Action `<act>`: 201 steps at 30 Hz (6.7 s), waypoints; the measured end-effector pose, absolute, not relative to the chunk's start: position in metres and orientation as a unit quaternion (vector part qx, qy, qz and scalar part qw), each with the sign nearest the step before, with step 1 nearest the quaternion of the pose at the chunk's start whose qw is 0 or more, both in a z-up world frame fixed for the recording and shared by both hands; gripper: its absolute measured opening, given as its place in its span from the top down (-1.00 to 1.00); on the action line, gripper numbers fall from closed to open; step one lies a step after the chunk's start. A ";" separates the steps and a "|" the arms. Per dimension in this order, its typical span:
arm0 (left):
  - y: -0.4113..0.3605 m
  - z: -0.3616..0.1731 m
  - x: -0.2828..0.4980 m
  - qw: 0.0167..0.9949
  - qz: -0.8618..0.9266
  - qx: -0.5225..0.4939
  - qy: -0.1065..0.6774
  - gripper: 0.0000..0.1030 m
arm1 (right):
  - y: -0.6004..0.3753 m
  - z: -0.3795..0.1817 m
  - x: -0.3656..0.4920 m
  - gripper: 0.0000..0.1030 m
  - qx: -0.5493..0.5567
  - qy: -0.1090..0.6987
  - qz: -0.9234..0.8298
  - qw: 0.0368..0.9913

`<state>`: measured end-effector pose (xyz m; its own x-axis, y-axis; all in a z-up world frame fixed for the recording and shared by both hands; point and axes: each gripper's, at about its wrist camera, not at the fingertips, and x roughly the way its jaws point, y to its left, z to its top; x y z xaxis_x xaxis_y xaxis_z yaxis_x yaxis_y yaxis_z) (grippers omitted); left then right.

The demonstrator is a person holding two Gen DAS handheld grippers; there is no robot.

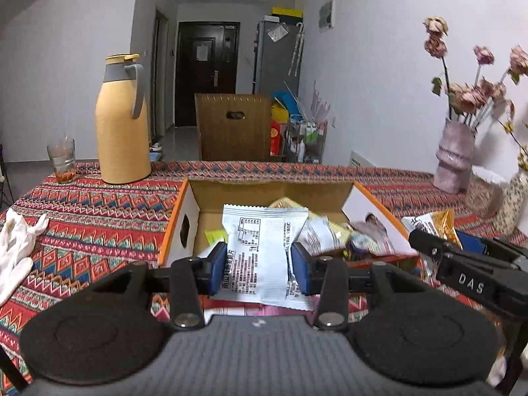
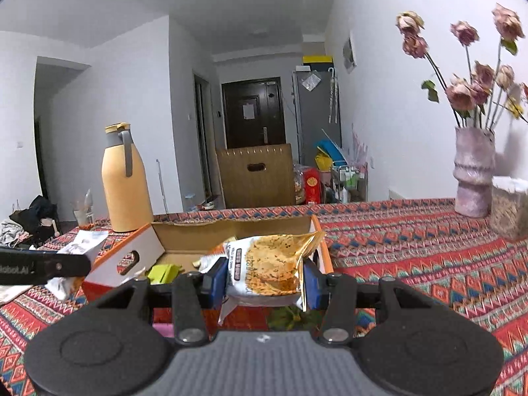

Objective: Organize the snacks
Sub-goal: 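Carry both packets into the cardboard box and open both grippers, then move both open tools back over the snack pile, then grasp the crumpled white wrapper with the right gripper, then grasp the pink packet with the left gripper while the right gripper holds the white wrapper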

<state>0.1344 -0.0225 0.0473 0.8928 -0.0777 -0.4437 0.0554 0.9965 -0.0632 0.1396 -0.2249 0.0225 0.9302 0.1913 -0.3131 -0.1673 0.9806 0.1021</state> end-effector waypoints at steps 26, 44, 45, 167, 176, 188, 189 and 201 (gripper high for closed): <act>-0.007 0.025 0.236 0.970 0.044 -0.060 0.231 0.17 | -0.203 0.016 0.235 0.11 0.031 0.160 0.079 0.983; -0.001 0.010 0.233 0.971 0.041 -0.069 0.227 0.00 | -0.198 -0.001 0.238 -0.02 0.028 0.188 0.087 0.978; -0.001 0.011 0.232 0.971 0.041 -0.070 0.224 -0.14 | -0.197 -0.001 0.237 -0.08 0.027 0.189 0.086 0.978; 0.043 -0.011 0.041 0.958 0.021 -0.052 0.280 -1.00 | -0.149 -0.036 0.079 -0.25 -0.057 0.282 0.160 0.944; 0.039 -0.014 0.045 0.956 0.016 -0.051 0.288 -1.00 | -0.159 -0.032 0.073 0.12 -0.032 0.266 0.167 0.949; -0.003 -0.020 0.064 0.946 -0.045 -0.037 0.320 -1.00 | -0.221 -0.005 0.035 0.12 0.039 0.189 0.100 0.976; -0.008 -0.021 0.067 0.944 -0.054 -0.033 0.323 -1.00 | -0.226 -0.004 0.032 0.12 0.043 0.186 0.094 0.977; -0.074 -0.030 0.106 0.906 -0.137 0.005 0.401 -1.00 | -0.272 -0.012 0.021 0.11 0.072 0.193 0.055 0.977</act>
<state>0.1056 -0.0744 -0.0295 0.6403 -0.2442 -0.7283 0.2520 0.9624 -0.1012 0.0207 -0.2724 -0.0122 0.9196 0.1349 -0.3690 -0.0797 0.9837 0.1611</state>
